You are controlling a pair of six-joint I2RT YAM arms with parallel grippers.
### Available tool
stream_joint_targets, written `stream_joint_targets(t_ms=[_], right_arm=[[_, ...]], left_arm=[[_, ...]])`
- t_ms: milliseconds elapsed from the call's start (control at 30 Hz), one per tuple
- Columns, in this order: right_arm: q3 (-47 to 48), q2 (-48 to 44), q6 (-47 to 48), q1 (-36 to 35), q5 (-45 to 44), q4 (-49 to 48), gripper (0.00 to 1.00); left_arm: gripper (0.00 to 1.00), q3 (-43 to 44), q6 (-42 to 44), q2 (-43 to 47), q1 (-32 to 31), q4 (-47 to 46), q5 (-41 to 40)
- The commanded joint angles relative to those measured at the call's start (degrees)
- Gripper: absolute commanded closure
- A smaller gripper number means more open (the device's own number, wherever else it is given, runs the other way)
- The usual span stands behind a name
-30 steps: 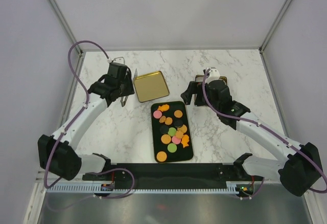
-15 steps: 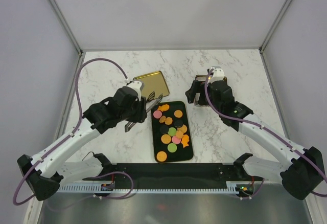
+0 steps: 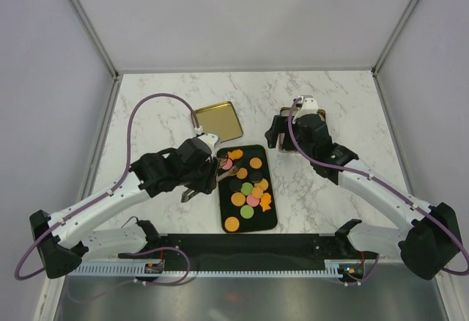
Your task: Pack the cookies
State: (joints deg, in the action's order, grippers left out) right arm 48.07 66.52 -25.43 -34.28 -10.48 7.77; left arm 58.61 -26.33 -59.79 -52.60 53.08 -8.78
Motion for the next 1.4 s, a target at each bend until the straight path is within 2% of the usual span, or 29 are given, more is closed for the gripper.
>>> stream_joint_targets(t_ms=[0,333,567,967,1067,1200,1367], right_arm=[[2.73,0.27,0.73,-0.08,-0.68,-1.27,0.02],[2.38,-0.25,0.47,-0.08,0.29,-1.18,0.02],[2.02,-0.60,0.47,-0.08,0.81,-1.18,0.02],[1.94,-0.52,0.38,0.00,1.16,-1.18,0.02],[1.94,-0.69,0.47,-0.08,1.16,-1.00,0.02],[1.93,-0.87,0.38,-0.08,1.16,-1.00,0.02],[1.94,-1.22,0.38,-0.08,1.34,-0.92,0.02]], left_arm=[[0.45,0.36,-1.36,-1.55,-1.45,-0.95,-0.80],[0.46,0.98,-1.36,-7.62,-3.30,-2.45,-4.14],[0.50,0.72,-1.27,-9.55,-3.39,-3.68,-5.72],[0.51,0.28,-1.36,-11.49,-3.39,-4.12,-6.69],[0.57,0.19,-1.27,-11.93,-3.39,-4.04,-7.31],[0.59,0.19,-1.18,-12.10,-3.39,-4.04,-7.92],[0.74,1.59,-0.75,-11.32,-3.39,-3.60,-8.01]])
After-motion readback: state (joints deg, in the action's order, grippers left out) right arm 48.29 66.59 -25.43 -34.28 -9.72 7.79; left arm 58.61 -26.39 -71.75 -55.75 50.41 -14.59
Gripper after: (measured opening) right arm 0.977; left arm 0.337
